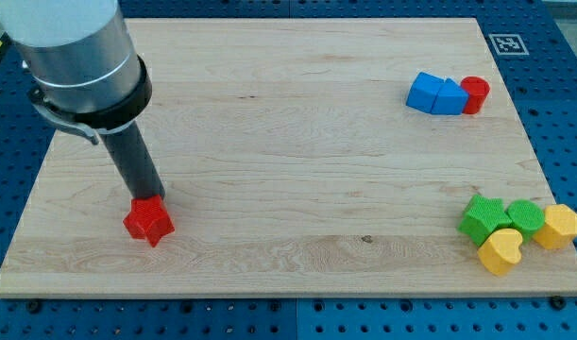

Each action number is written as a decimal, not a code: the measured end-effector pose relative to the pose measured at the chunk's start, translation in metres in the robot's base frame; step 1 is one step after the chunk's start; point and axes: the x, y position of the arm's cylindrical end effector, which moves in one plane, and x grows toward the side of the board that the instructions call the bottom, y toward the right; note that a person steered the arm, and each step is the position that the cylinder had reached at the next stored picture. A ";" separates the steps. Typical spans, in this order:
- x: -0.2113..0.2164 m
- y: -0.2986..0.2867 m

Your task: Move the red star bottom left side of the board

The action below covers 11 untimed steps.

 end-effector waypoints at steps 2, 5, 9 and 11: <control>0.007 0.039; 0.041 0.062; 0.058 0.032; 0.063 0.061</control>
